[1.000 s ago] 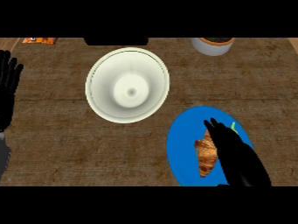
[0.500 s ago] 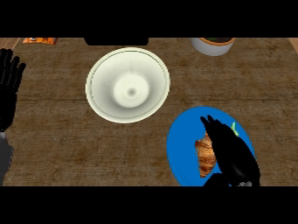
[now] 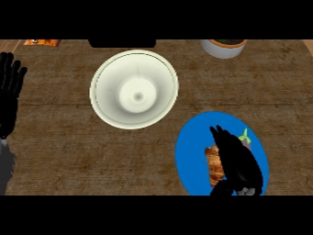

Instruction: Pick the croissant from the plate and place it in the bowl

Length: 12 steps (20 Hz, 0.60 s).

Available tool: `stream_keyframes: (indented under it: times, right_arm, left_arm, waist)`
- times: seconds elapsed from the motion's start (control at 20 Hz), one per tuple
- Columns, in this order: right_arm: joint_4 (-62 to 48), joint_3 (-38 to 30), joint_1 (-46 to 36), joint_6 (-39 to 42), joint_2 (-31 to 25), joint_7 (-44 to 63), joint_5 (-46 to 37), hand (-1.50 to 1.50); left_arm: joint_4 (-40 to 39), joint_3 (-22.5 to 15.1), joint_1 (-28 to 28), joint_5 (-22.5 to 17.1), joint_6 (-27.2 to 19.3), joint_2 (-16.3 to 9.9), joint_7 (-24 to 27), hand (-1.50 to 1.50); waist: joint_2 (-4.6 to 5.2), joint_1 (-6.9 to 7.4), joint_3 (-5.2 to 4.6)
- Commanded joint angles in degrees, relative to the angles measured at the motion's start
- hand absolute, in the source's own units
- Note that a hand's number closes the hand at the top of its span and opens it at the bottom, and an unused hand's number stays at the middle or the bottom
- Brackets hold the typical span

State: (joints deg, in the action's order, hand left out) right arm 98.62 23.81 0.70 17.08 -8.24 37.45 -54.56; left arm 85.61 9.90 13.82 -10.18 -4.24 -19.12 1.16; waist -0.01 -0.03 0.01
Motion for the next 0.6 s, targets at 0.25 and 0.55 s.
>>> stream_keyframes:
  times: [0.25, 0.55]
  right_arm:
    - [-4.6, -3.5, -0.5, -5.6, -3.2, -10.0, -1.7, 1.5]
    - [-9.2, -2.5, -4.7, -9.0, 0.8, -9.5, -6.5, 1.5]
  left_arm:
    - [1.0, 1.9, -0.9, -0.6, 3.4, -0.9, -1.1, 0.0]
    - [4.4, 1.0, -4.1, 1.6, 1.4, 2.2, -0.1, 0.0]
  waist:
    - [-0.03, 0.09, 0.0]
    - [-0.03, 0.28, 0.0]
